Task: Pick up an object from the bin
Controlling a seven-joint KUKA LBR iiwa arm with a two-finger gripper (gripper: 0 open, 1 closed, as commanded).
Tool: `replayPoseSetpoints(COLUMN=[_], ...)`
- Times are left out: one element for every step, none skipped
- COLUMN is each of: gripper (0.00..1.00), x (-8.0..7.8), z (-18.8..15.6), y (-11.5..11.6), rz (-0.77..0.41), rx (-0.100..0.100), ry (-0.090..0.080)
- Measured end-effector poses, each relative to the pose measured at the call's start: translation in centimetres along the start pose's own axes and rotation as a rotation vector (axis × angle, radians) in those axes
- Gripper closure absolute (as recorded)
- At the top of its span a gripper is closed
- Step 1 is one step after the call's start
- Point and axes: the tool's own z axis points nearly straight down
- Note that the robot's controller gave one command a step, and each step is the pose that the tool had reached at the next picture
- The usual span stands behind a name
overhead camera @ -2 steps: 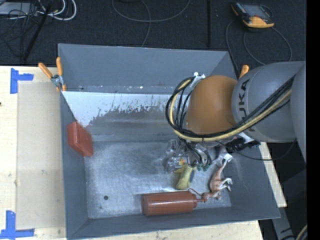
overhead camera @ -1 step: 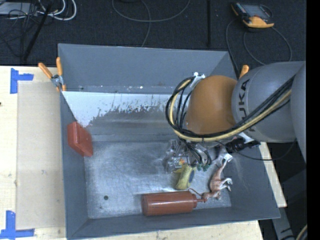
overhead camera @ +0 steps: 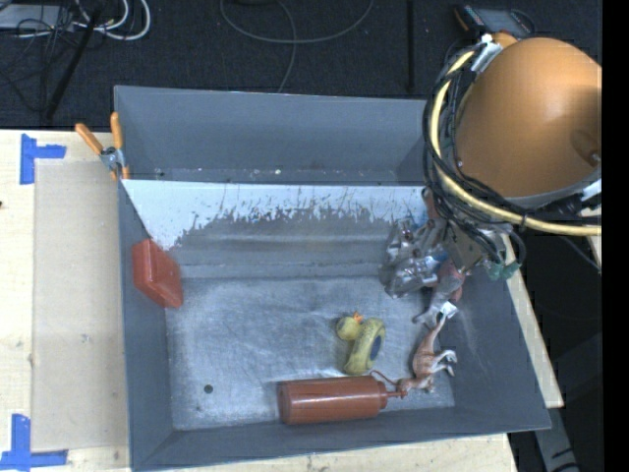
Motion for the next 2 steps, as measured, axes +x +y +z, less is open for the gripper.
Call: replayPoseSetpoints(gripper=[1.00,1.00], x=[0.0,-1.4], z=[0.4,4.8], y=[0.0,2.1], rz=[0.000,-0.029], rx=[-0.001,0.000], ry=[0.006,-0.001])
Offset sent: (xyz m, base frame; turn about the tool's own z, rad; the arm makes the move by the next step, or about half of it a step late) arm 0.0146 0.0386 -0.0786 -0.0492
